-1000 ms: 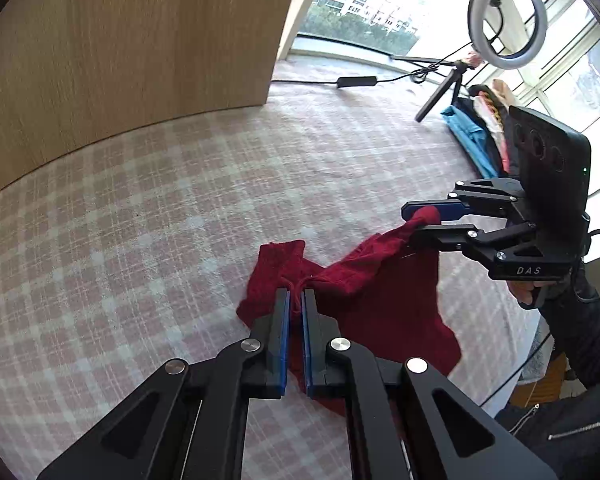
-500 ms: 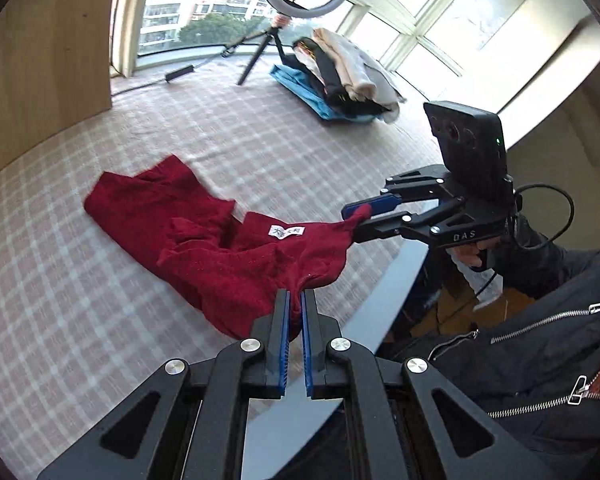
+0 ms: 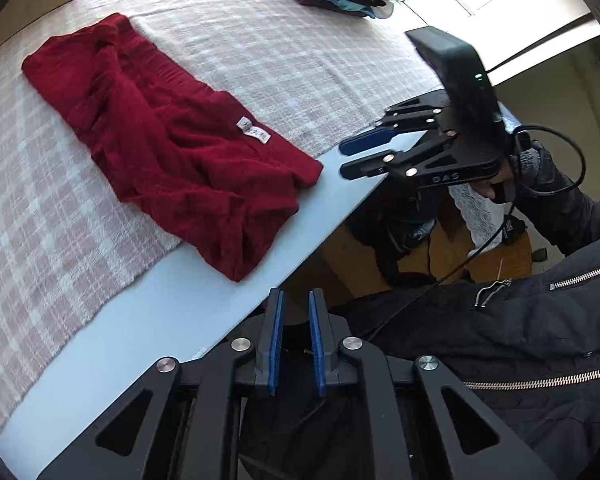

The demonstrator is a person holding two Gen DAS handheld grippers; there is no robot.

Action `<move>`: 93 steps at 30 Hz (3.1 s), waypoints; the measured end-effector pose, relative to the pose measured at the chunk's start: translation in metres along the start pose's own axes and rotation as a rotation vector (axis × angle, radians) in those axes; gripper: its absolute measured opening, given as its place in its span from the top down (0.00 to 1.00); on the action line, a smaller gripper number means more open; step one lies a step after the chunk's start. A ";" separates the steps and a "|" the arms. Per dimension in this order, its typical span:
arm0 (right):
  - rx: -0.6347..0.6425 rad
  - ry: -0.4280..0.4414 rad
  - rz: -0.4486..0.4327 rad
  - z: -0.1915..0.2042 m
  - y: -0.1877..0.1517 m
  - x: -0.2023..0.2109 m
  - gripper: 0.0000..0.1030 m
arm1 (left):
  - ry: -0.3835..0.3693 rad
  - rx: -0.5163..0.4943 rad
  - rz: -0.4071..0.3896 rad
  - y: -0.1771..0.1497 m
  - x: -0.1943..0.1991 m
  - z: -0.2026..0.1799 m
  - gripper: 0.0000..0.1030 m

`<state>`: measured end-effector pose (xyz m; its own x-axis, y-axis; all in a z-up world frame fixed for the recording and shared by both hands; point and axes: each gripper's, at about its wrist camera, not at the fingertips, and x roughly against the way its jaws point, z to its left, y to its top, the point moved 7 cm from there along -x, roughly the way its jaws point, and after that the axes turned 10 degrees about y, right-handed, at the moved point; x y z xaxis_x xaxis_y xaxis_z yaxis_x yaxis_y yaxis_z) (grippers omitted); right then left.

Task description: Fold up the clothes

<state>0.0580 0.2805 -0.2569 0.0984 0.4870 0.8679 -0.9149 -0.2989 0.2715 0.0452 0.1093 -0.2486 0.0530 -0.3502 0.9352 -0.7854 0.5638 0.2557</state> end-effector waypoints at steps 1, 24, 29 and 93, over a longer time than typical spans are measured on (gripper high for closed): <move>0.006 0.005 -0.028 0.000 0.002 0.009 0.71 | 0.022 0.027 -0.010 0.001 0.001 0.008 0.86; -0.127 -0.039 -0.237 0.095 0.063 -0.033 0.61 | 0.079 -0.396 0.046 0.138 -0.041 0.090 0.74; -0.230 -0.118 -0.275 0.093 0.067 -0.039 0.61 | 0.048 -0.479 0.118 0.126 -0.057 0.094 0.73; -0.287 -0.111 -0.302 0.108 0.073 -0.067 0.94 | 0.045 -0.396 0.102 0.086 -0.021 0.158 0.56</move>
<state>0.0267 0.1377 -0.2503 0.4055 0.4212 0.8113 -0.9089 0.0916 0.4068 -0.1212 0.0468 -0.2851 0.0213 -0.2497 0.9681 -0.4902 0.8413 0.2278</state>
